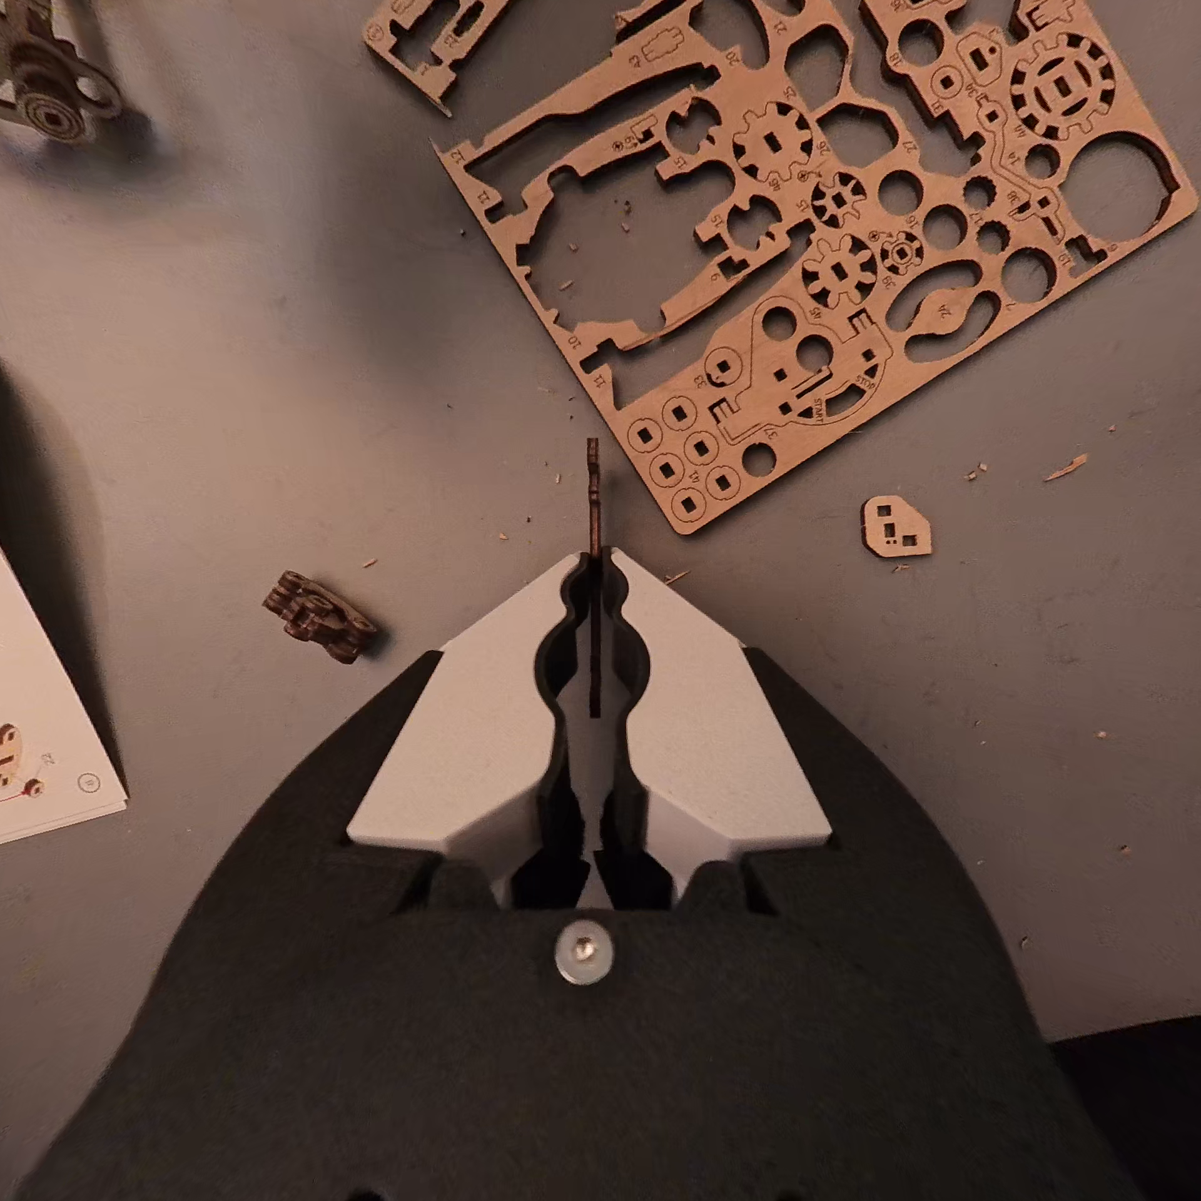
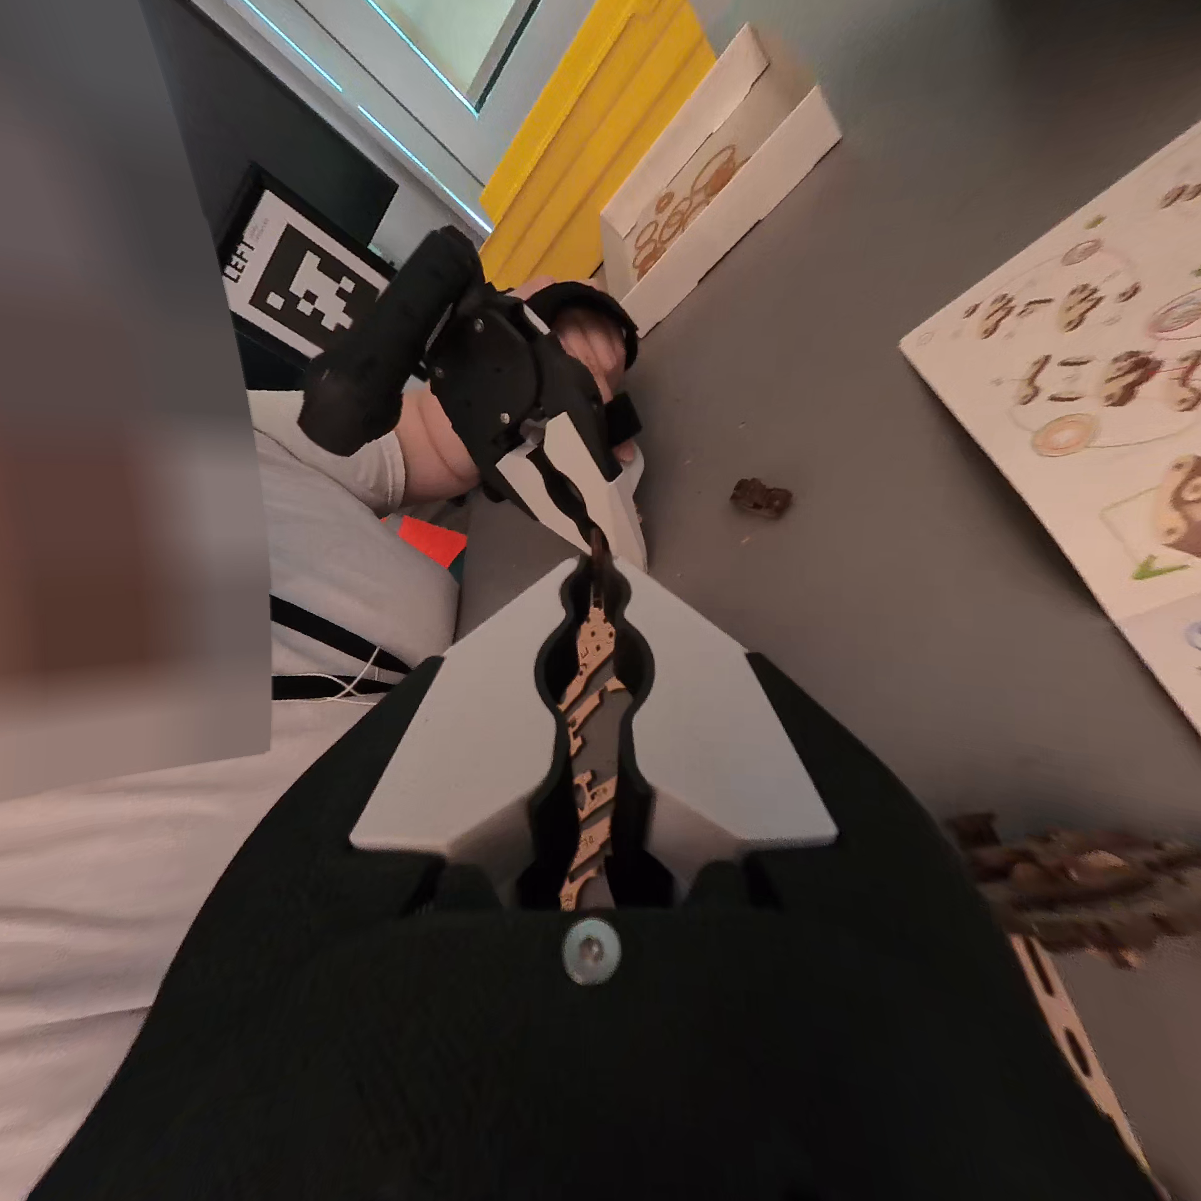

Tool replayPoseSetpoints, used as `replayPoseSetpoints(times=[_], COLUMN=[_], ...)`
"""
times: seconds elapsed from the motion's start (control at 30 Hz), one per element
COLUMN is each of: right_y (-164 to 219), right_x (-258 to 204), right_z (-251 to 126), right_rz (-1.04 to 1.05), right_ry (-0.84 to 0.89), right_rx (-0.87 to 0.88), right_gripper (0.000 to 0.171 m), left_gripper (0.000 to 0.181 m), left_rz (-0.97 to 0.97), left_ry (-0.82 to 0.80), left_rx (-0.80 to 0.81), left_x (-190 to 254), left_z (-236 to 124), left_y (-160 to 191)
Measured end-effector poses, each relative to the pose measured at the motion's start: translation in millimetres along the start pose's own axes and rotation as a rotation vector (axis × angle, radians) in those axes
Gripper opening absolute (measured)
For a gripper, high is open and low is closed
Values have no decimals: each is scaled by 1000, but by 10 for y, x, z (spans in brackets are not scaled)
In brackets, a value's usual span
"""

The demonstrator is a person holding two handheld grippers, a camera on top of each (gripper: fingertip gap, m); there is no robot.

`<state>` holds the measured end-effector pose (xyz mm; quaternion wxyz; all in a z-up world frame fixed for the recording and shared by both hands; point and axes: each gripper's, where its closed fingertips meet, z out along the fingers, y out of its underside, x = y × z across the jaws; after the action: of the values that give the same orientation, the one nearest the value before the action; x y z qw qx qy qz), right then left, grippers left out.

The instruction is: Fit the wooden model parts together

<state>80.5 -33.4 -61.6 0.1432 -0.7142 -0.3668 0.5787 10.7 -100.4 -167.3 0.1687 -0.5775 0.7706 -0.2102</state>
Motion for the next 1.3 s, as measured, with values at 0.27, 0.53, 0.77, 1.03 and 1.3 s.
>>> replayPoseSetpoints(times=[0.27, 0.53, 0.77, 1.03, 1.3], right_y=[56, 165, 217, 238, 272], right_x=[89, 140, 147, 166, 161], right_z=[-36, 5, 32, 25, 52], right_rz=[34, 102, 141, 175, 174], right_ry=[15, 3, -11, -23, -27], right_rx=[-19, -67, -89, -91, -110], right_gripper=[1, 1, 1, 1, 1], left_gripper=[0, 0, 0, 0, 0], left_rz=[-7, 0, -4, -6, -10], left_ry=[6, 3, 6, 8, 10], left_rx=[10, 8, 11, 14, 16], left_x=[1, 2, 3, 5, 6], left_z=[-1, -2, -2, -2, -2], left_y=[-3, -3, -5, -5, -6])
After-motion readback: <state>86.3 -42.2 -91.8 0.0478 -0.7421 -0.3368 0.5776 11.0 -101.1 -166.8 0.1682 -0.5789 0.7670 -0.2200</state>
